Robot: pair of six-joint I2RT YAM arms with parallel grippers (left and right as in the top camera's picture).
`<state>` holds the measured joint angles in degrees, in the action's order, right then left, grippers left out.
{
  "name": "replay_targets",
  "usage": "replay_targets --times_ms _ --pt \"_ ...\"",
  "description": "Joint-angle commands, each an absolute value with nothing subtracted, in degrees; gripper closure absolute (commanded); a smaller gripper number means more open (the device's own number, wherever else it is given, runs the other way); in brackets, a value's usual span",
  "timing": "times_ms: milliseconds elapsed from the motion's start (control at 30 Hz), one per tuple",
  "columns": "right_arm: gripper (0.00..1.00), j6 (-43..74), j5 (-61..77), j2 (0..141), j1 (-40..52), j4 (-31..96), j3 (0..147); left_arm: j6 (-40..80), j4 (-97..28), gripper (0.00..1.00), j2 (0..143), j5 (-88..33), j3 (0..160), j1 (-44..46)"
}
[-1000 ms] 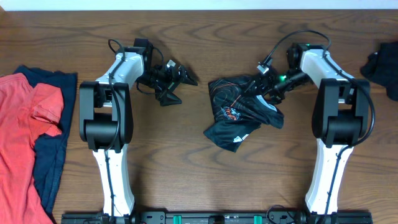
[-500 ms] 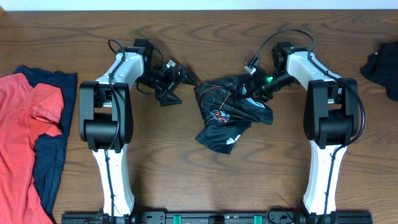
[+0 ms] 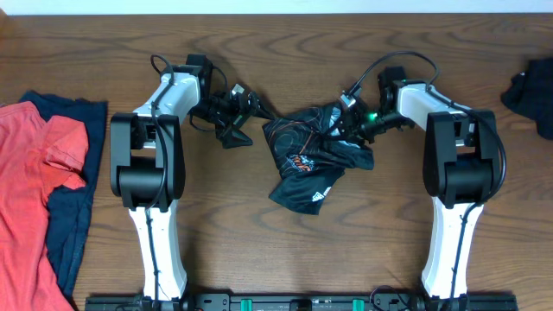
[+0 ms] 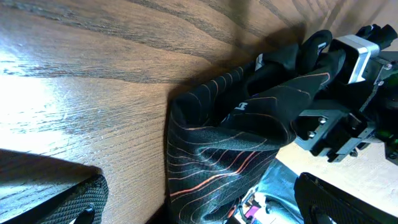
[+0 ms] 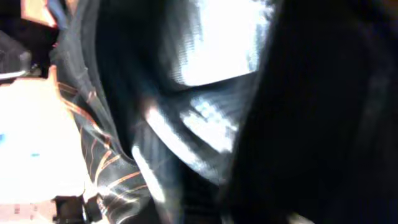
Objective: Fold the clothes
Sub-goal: 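Press and tuck the bundle's right side leftward with the right gripper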
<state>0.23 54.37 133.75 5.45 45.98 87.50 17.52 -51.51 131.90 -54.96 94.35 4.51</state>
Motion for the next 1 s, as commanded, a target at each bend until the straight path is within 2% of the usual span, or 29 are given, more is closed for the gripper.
replay_targets --times_ms 0,267,633,967 --pt "0.99 3.40 40.23 137.05 7.38 45.58 85.01 15.42 -51.81 0.02 135.85 -47.13 92.05 4.51" --pt "0.98 8.78 36.82 137.03 7.29 43.55 87.33 15.44 -51.83 0.02 135.85 -47.13 92.05 4.51" --pt "0.98 5.58 20.05 136.11 8.80 59.09 105.82 15.44 -51.77 0.02 135.85 -47.13 92.05 4.51" --pt "0.98 5.72 10.09 136.07 9.61 66.67 119.50 15.44 -51.33 0.02 135.85 -47.13 92.05 4.51"
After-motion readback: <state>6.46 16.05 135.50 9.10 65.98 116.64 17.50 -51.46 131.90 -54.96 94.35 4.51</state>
